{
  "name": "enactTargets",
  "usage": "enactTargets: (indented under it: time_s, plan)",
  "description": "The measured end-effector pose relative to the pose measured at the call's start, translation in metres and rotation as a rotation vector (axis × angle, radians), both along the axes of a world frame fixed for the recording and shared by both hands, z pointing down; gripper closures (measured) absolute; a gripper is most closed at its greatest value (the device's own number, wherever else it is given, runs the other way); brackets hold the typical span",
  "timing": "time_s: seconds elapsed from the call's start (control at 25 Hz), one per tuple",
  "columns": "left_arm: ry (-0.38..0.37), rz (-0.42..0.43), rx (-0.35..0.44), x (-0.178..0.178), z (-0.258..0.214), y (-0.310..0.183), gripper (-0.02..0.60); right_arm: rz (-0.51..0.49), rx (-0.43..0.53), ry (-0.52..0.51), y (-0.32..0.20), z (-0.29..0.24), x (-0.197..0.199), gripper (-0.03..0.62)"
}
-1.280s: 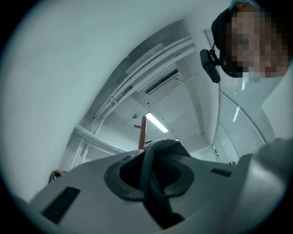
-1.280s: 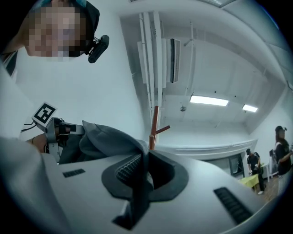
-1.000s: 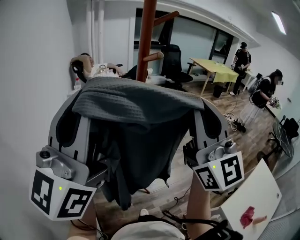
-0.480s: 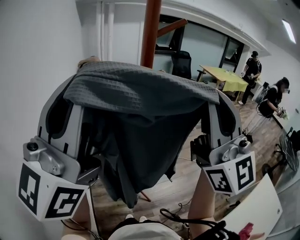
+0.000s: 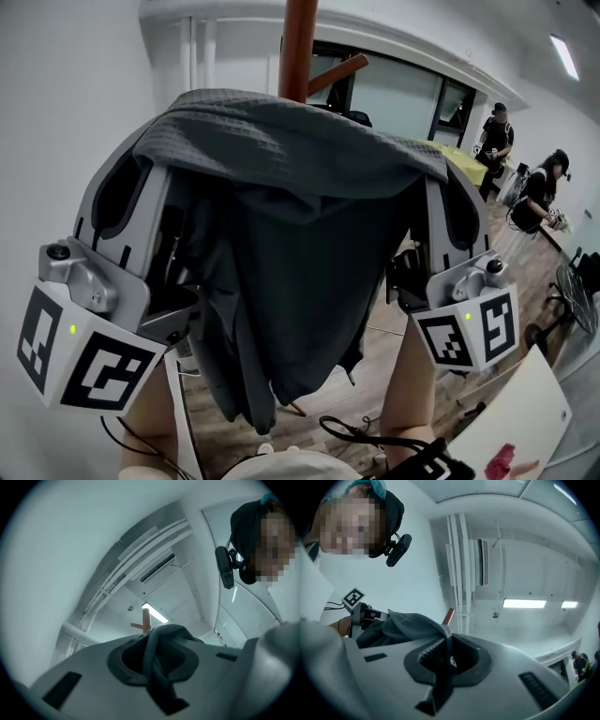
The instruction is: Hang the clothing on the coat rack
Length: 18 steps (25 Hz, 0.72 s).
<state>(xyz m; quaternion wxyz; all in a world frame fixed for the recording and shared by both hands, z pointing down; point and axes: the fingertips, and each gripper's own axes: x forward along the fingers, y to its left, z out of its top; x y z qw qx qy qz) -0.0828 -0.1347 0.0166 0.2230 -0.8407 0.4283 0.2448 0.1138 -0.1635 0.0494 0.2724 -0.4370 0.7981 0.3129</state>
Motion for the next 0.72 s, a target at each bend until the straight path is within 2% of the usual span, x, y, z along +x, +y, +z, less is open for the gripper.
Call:
enactTargets:
  time_s: [0.2,0.56,0.72]
  plan:
    - [-0.013,0.015,0.015,-0.016,-0.02,-0.018,0.526,0.014,0.002,0.007,-0.016,-0.018,-0.015,0.563]
    - [-0.038,-0.035,0.043,-0.014,-0.027,-0.024,0.526,0.013,-0.003,0.006,-0.025,-0.021,-0.011,0.563]
    - [-0.052,-0.059,0.023,-0.017,-0.024,-0.033,0.526,0.006,-0.025,0.002,-0.033,-0.017,-0.013,0.563]
